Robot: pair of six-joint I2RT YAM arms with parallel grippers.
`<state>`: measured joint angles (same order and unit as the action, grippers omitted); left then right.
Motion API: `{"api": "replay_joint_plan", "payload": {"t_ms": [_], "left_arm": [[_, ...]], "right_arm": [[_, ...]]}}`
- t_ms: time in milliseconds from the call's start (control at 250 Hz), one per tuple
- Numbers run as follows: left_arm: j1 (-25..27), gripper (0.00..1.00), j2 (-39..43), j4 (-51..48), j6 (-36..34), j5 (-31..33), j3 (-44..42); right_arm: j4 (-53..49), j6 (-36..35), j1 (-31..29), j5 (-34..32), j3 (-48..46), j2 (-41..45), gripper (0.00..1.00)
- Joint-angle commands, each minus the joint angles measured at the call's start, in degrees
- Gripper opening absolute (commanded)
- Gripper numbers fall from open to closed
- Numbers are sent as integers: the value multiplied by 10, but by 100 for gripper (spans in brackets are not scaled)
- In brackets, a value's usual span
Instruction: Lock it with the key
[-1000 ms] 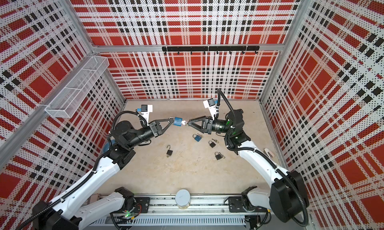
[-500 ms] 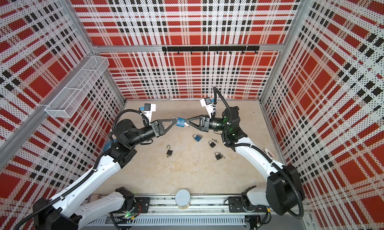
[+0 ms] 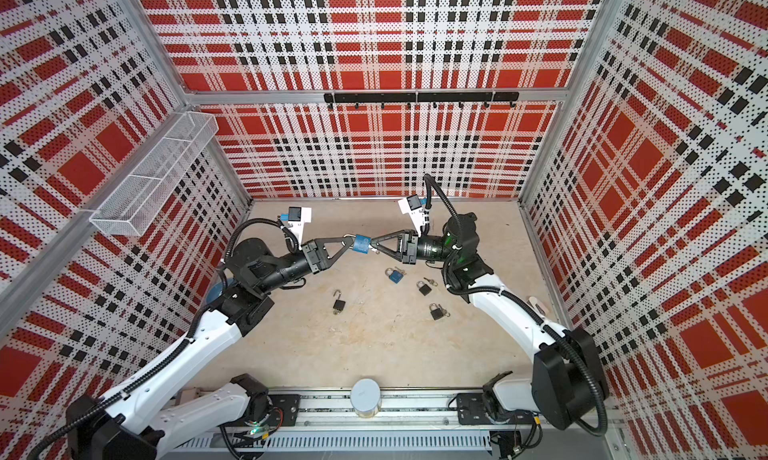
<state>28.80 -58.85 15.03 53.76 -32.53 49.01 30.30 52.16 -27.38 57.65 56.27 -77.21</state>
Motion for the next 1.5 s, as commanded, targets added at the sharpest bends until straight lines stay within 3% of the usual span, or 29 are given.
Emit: {"api": "replay_joint_plan", "payload": {"t_ms": [0,60,276,760,884,1012,1216,1496], "left_arm": [[-4,0,9,29,-3,10,19],[-4,0,10,29,-3,11,19],[-15,0,14,29,-6,11,19],[-92,0,36,28,14,-39,20],[-94,0,38,26,13,-44,6],[-89,0,34,-5,-1,-39,-20],[-16,0,5,-79,-64,28,-67],[104,0,-120,-116,-111,148,-89]], "right_arm": [[33,5,-5,10,1,6,7],[34,6,-5,11,2,5,0],[60,26,-5,14,-6,5,0],[100,62,39,13,-50,23,0],[49,30,58,5,-54,43,0],[-73,-47,81,-22,-54,86,0],[-305,-197,100,-107,-35,156,0],[-315,-177,145,-120,-72,188,0]]}}
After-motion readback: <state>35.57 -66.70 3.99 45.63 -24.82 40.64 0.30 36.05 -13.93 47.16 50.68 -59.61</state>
